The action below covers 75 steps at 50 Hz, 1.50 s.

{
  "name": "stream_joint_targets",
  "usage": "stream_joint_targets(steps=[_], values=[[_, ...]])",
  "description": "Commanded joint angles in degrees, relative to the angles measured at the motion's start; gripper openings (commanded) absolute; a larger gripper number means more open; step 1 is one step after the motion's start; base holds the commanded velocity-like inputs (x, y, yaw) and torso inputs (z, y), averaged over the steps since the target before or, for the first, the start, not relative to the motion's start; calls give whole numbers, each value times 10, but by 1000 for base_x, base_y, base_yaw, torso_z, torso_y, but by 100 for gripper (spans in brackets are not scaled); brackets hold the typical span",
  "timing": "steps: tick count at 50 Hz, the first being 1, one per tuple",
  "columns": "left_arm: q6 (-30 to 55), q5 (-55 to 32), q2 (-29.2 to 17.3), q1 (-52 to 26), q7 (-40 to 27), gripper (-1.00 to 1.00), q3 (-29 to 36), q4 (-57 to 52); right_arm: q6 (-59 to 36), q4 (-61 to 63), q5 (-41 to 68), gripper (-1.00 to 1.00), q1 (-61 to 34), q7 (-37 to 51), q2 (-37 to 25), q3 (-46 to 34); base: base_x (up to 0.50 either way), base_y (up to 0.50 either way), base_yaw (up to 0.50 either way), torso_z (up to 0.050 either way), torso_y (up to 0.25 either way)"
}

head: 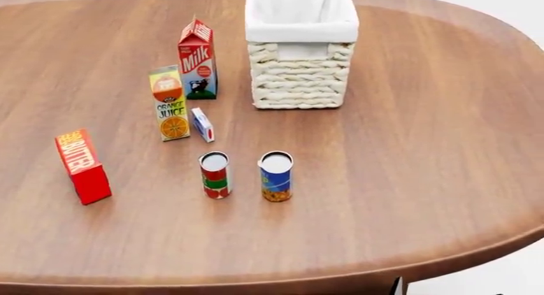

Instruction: Pick up the alphabet soup, and put it in the basket.

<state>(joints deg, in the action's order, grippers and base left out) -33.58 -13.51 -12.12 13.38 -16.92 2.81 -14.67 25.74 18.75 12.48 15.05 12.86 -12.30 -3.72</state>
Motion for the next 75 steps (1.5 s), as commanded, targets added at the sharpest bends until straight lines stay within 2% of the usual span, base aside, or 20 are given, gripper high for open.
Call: stream_joint_targets(steps=[1, 23, 75], values=[[-1, 0, -3, 0, -3, 100, 2, 0, 2, 0, -2, 100, 1, 3, -3, -4, 0, -199, 0, 0, 0], [-4, -1, -7, -1, -9, 100, 7, 3, 13, 3, -15, 100, 3, 5, -8, -15, 47, -71, 0, 0, 0], [-10, 0, -16, -1, -22, 100, 15, 3, 18, -1, -10, 100, 2, 17, -22, -26, 221, -6, 0, 0, 0]])
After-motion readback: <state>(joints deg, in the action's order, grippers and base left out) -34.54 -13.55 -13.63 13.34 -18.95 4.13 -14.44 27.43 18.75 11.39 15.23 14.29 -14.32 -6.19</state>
